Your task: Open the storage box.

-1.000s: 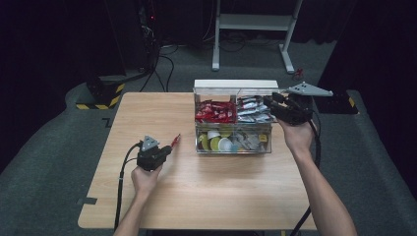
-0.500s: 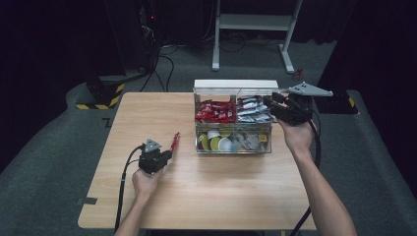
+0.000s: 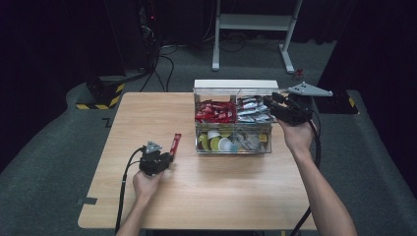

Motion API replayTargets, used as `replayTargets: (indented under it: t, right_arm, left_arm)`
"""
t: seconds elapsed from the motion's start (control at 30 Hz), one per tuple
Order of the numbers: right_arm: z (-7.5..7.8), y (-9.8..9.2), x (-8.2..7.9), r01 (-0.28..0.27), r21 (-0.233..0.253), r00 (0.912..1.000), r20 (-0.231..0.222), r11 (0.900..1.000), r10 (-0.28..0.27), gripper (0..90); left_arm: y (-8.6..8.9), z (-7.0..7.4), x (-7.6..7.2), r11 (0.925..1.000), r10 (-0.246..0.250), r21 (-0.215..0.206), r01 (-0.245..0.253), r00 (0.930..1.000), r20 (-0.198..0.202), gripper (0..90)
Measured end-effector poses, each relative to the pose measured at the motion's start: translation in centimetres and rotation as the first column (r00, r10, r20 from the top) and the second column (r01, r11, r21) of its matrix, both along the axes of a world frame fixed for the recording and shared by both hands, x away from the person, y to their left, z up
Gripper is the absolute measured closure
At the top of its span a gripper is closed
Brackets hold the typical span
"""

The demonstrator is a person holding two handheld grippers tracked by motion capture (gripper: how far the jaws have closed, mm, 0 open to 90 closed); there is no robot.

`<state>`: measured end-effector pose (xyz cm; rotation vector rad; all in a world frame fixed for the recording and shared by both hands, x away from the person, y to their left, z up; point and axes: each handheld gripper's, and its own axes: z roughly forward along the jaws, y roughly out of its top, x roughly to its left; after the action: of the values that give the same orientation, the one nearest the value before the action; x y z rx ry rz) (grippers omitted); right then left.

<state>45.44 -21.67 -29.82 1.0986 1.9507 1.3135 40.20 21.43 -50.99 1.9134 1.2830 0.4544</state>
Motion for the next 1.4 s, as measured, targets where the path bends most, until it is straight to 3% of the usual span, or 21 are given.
replayTargets:
  t: [0.4, 0.57, 0.73, 0.93, 1.03, 1.4]
  right_arm:
    - [0.0, 0.0, 0.0, 0.001, -0.002, 1.0000, -0.001, 1.000, -0.001, 60.0]
    - [0.0, 0.0, -0.1, 0.001, -0.003, 1.0000, -0.001, 1.000, -0.001, 60.1]
    - [0.1, -0.1, -0.1, 0.003, 0.002, 1.0000, -0.001, 1.000, -0.003, 60.0]
    - [0.1, -0.2, -0.3, 0.002, 0.002, 1.0000, 0.000, 1.000, -0.002, 60.0]
    - [0.2, -0.2, -0.3, 0.003, 0.008, 1.0000, 0.001, 1.000, -0.003, 60.0]
    - [-0.1, -0.6, -0.7, -0.003, 0.019, 1.0000, 0.002, 1.000, 0.003, 59.8]
  left_arm:
    - [1.2, 1.4, -0.8, 0.9989, 0.031, -0.037, -0.029, 0.9983, 0.050, 59.0]
    - [2.6, 1.7, -1.2, 0.9964, 0.077, -0.040, -0.074, 0.9948, 0.067, 57.7]
    - [4.3, 1.1, -1.6, 0.9891, 0.139, -0.057, -0.136, 0.9890, 0.051, 57.2]
    - [5.6, 0.7, -2.0, 0.9816, 0.187, -0.049, -0.185, 0.9808, 0.054, 55.5]
    - [6.0, 0.3, -2.1, 0.9790, 0.204, -0.020, -0.203, 0.9779, 0.048, 53.9]
    - [6.4, -0.9, -2.2, 0.9699, 0.241, 0.027, -0.242, 0.9699, 0.034, 50.3]
